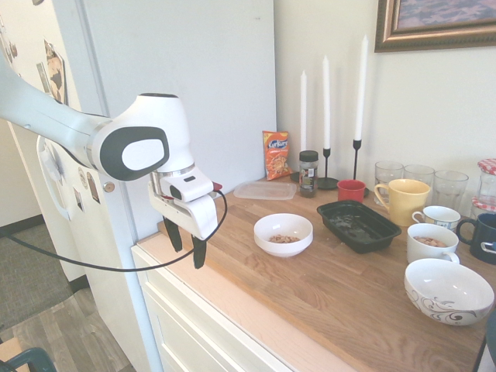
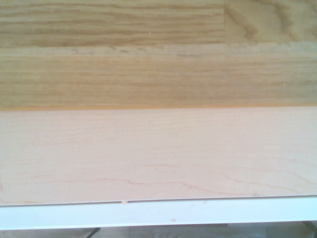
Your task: Put the cereal into the box
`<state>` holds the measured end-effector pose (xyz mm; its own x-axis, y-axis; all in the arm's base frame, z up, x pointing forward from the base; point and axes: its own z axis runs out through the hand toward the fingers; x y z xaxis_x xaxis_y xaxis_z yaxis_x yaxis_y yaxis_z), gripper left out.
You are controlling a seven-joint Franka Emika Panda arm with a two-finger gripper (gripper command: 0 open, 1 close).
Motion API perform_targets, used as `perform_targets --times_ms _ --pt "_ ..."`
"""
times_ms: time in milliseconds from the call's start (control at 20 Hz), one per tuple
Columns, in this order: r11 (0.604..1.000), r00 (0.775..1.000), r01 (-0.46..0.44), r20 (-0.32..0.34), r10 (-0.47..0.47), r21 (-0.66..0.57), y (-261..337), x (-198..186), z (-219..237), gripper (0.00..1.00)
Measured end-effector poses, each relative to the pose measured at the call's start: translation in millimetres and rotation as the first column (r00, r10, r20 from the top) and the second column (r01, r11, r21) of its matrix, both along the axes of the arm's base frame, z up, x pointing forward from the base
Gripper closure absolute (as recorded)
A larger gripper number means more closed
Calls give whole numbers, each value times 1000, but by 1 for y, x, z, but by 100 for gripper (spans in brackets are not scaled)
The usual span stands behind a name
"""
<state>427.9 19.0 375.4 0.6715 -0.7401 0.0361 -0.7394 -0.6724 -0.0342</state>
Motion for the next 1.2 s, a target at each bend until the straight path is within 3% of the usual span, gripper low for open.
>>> perform_targets --times_ms 350,850,1200 --pt "999 999 -27 16 28 -18 6 21 3 0" --pt "990 991 -43 120 59 -133 30 143 28 0" --pt "919 988 -90 80 130 -384 62 202 11 0"
